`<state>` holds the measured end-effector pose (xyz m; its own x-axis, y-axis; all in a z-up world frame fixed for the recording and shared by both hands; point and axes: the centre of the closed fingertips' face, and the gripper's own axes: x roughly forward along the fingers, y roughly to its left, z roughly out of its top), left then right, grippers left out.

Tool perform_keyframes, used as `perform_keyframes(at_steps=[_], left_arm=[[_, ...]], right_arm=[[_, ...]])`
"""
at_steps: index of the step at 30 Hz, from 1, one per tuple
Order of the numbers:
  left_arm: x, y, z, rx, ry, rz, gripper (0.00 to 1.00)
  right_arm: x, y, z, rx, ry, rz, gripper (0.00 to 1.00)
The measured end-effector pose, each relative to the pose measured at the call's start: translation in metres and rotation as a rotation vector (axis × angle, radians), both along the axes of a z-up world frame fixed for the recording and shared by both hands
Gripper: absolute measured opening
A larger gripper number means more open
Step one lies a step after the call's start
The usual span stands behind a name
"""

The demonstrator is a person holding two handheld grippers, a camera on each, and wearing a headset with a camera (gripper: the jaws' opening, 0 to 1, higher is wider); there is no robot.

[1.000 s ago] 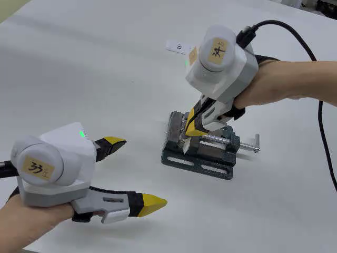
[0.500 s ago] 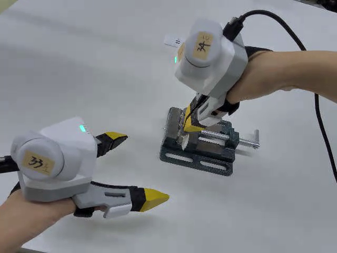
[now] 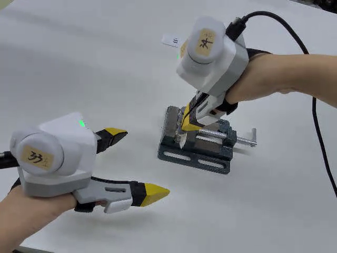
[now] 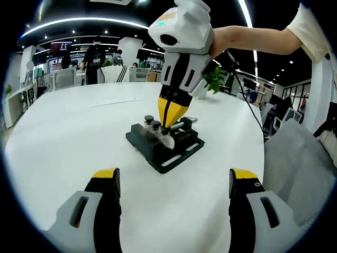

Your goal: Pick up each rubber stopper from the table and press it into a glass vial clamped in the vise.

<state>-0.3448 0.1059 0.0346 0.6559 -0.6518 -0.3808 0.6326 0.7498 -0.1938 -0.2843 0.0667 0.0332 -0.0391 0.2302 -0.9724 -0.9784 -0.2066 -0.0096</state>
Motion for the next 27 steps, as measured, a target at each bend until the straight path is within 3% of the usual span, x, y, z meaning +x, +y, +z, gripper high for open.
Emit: perform_keyframes(at_steps=[14, 15, 24, 27], left_arm=[[0.0050, 0.0043, 0.0008, 0.003, -0.011, 0.007, 0.83], [0.0054, 0.0039, 0.0009, 0.003, -0.012, 0.005, 0.83], [0.0080, 0.0035, -0.0005, -0.001, -0.016, -0.001, 0.83], [0.0089, 0.0042, 0.0006, -0.006, -0.018, 0.001, 0.83]], right_arm=[[0.0011, -0.0017, -0.0012, 0.000, 0.005, -0.025, 0.00], [0.0018, -0.0009, -0.0012, 0.005, 0.016, -0.051, 0.00], [0.0023, -0.0002, -0.0022, -0.005, -0.005, -0.034, 0.00], [0.0033, 0.0003, -0.0024, -0.003, 0.012, -0.055, 0.00]])
